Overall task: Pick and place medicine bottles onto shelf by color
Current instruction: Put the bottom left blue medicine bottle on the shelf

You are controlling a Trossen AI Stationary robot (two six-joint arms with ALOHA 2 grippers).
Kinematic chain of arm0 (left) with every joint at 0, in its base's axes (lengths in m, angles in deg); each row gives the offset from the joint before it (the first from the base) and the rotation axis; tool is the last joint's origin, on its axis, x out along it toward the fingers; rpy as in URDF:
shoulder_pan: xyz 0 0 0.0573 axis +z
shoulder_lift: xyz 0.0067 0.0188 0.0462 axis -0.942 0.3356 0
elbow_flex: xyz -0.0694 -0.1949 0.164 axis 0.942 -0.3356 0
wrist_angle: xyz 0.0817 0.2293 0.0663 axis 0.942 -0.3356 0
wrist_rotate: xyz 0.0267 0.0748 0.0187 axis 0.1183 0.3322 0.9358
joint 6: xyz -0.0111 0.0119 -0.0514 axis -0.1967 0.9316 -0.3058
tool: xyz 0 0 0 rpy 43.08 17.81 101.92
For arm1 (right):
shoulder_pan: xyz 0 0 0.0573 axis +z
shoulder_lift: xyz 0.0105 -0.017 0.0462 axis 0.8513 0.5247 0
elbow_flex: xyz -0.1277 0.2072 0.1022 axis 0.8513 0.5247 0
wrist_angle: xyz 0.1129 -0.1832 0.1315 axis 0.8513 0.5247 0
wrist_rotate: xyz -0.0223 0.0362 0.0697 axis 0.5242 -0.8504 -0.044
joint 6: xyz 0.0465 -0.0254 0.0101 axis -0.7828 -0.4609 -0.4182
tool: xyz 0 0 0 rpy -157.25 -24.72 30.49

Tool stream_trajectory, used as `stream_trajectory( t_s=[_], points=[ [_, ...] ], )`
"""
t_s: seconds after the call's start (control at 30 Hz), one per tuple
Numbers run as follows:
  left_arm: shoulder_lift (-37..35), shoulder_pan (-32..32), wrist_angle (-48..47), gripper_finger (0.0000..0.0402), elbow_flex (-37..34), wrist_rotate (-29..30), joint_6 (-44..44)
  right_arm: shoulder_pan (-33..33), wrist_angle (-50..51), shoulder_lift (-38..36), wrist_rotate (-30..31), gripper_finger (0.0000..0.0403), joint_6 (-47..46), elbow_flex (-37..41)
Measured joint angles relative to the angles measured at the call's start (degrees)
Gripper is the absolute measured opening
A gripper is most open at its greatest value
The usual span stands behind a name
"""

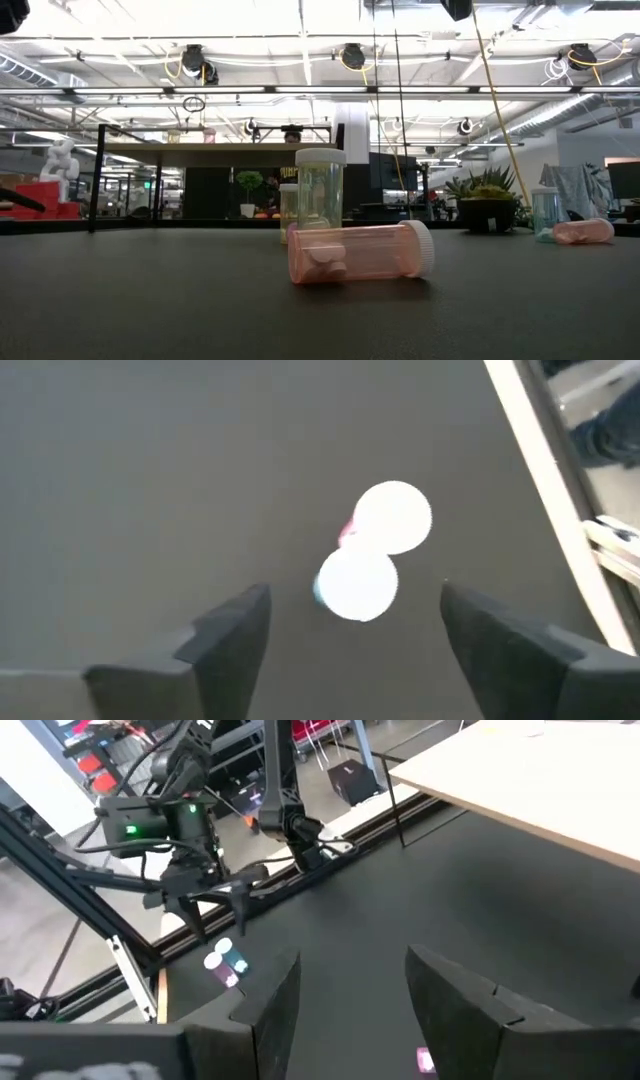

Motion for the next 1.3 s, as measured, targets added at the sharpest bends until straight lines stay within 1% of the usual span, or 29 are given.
stream_trajectory(
  t_s=[0.1, 0.2, 0.3, 0.43, 0.53, 0.7, 0.87, 1.2, 1.3],
  points=[
    [0.0, 0.0, 1.6, 0.0308, -1.8, 1.3, -2.2, 0.2, -0.2, 0.1, 0.1, 0.0176, -0.9, 0.0],
    [0.0, 0.0, 3.6, 0.0302, -2.6, 1.9, -2.9, 0.2, -0.1, 0.2, 0.1, 0.0176, -1.2, 0.0],
    [0.0, -0.1, 5.6, 0.0278, -2.6, 2.4, -0.3, 0.2, -0.2, 0.2, 0.2, 0.0176, -1.5, 0.0],
    [0.6, -0.2, 5.7, 0.0236, -2.6, 2.7, 1.9, 0.2, -0.2, 0.2, 0.2, 0.0176, -1.5, 0.0],
    [1.9, -0.6, 5.5, 0.0215, -2.6, 2.9, 2.7, 0.2, -0.1, 0.2, 0.2, 0.0176, -1.5, 0.0],
    [4.5, -1.2, 6.5, 0.0209, -2.6, 2.9, 3.2, 0.2, -0.2, 0.2, 0.2, 0.0176, -1.5, 0.0],
    [4.9, -1.3, 8.1, 0.0208, -2.6, 2.9, 3.2, 0.2, -0.2, 0.2, 0.2, 0.0176, -1.6, 0.0],
    [4.9, -1.3, 7.8, 0.014, -2.6, 2.9, 3.1, 0.1, -0.2, 0.2, 0.2, 0.0176, -1.8, 0.0],
    [4.9, -1.3, 7.8, 0.0126, -2.6, 2.9, 3.1, 0.0, -0.2, 0.2, 0.2, 0.0176, -2.2, 0.0]
  ],
)
